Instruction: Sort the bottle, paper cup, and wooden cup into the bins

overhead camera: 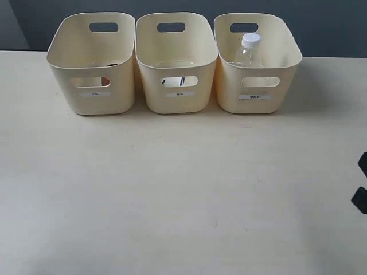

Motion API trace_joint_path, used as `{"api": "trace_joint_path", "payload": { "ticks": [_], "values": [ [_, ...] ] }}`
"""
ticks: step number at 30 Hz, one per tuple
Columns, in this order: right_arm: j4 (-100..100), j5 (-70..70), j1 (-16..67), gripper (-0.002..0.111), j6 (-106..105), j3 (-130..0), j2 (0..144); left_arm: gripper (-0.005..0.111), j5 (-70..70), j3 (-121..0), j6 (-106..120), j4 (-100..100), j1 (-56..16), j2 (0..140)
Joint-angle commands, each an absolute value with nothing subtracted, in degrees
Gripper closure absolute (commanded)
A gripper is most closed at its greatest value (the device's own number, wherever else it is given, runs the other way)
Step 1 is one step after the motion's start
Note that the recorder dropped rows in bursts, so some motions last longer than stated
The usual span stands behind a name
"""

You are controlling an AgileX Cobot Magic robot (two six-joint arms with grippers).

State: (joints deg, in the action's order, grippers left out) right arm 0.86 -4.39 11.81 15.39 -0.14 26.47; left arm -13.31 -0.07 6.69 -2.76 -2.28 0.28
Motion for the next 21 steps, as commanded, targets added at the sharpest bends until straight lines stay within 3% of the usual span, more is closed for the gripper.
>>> {"api": "trace_joint_path", "payload": {
  "ticks": [1, 11, 21],
  "values": [
    [-0.3, 2.31, 5.93, 0.109, 15.25, 0.0, 17.19, 0.107, -13.26, 0.0, 6.58, -2.47, -2.47, 0.0],
    [-2.7, 13.35, -2.75, 0.109, 16.47, 0.0, 0.0, 0.107, -13.26, 0.0, 6.58, -2.47, -2.47, 0.0],
    [-3.66, 14.8, -4.65, 0.109, 16.47, 0.0, 0.0, 0.107, -13.26, 0.0, 6.58, -2.47, -2.47, 0.0]
  ]
}}
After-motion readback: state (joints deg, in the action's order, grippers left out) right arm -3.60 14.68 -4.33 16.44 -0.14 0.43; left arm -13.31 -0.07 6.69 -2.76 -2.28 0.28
